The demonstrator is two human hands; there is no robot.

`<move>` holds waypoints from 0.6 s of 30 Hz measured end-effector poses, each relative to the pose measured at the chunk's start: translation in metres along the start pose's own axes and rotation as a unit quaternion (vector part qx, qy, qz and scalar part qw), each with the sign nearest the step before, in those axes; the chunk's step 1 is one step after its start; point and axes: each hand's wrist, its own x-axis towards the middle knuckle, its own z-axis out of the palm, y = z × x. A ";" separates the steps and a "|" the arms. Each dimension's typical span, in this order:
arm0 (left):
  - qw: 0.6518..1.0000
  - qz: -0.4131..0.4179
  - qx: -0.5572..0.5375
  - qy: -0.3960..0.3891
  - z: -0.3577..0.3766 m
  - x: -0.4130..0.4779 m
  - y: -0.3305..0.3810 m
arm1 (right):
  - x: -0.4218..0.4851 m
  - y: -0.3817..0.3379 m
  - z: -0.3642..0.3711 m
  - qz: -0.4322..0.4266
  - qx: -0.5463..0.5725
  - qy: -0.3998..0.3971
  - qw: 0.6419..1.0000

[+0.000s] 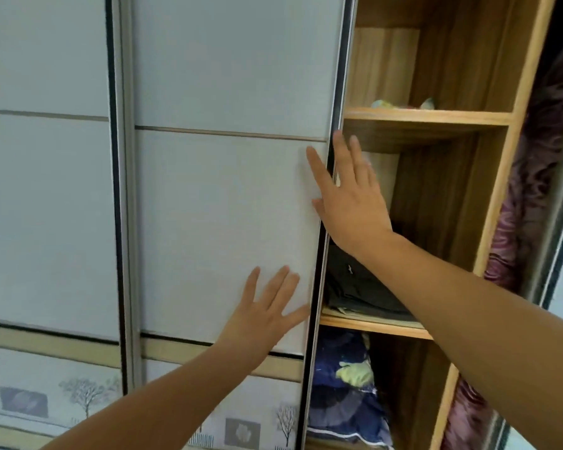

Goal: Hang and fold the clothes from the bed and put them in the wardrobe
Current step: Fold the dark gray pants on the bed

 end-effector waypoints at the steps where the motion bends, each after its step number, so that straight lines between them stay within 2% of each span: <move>1: 1.000 0.016 0.008 0.011 -0.001 0.005 0.006 | -0.004 0.011 -0.003 -0.033 -0.064 -0.012 0.997; 3: 0.998 0.042 0.023 0.045 -0.003 0.015 0.018 | -0.015 0.032 -0.006 -0.068 -0.132 -0.049 0.988; 8: 0.989 0.099 0.040 0.104 -0.008 0.047 0.051 | -0.043 0.085 -0.019 -0.043 -0.173 -0.125 0.976; 18: 0.989 0.122 -0.001 0.086 -0.032 0.105 0.133 | -0.087 0.168 -0.029 0.001 -0.294 -0.151 0.944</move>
